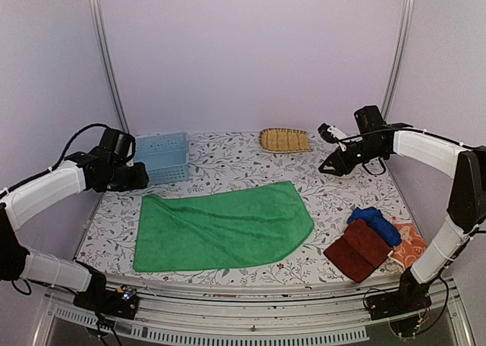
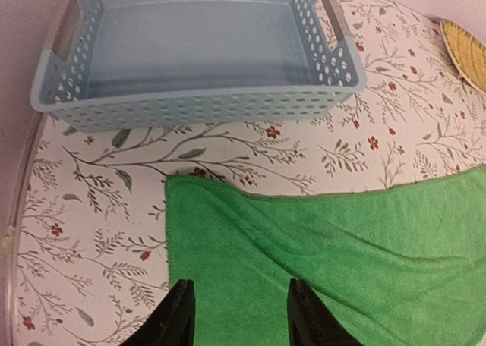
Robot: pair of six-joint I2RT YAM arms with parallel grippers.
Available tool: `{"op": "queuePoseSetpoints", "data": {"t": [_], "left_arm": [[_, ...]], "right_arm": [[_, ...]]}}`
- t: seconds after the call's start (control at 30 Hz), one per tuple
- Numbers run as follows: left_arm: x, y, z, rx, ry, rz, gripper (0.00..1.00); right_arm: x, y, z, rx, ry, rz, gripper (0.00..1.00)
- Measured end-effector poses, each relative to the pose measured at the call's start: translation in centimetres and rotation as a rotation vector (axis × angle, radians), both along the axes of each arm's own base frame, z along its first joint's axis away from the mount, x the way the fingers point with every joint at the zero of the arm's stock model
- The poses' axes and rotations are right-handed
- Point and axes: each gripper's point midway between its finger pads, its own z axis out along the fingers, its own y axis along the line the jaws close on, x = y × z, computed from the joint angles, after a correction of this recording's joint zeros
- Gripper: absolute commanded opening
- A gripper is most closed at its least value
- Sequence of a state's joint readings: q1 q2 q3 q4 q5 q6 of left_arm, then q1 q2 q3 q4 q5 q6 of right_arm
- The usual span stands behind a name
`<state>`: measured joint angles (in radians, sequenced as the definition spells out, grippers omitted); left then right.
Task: Roll the towels
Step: Flatten out the towel at the center of the board.
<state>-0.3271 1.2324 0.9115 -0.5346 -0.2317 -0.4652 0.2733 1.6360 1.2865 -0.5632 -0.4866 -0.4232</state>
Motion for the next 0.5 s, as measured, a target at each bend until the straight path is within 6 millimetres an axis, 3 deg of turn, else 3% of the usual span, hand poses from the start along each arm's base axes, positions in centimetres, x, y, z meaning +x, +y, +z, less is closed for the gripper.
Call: {"op": "queuePoseSetpoints", "data": {"t": [0.33,0.5], "left_arm": [[-3.0,-7.1,-4.9,-0.203,0.205,-0.264,0.36],[-3.9,-7.8,-7.5,-0.220,0.290,-0.288,0.36]], "right_arm": [[-6.9,0.2,-5.7,-0.024,0.253,0.152,0.62],[-9.0,0.4,-8.7,-0.035,0.362,0.214,0.63]]}}
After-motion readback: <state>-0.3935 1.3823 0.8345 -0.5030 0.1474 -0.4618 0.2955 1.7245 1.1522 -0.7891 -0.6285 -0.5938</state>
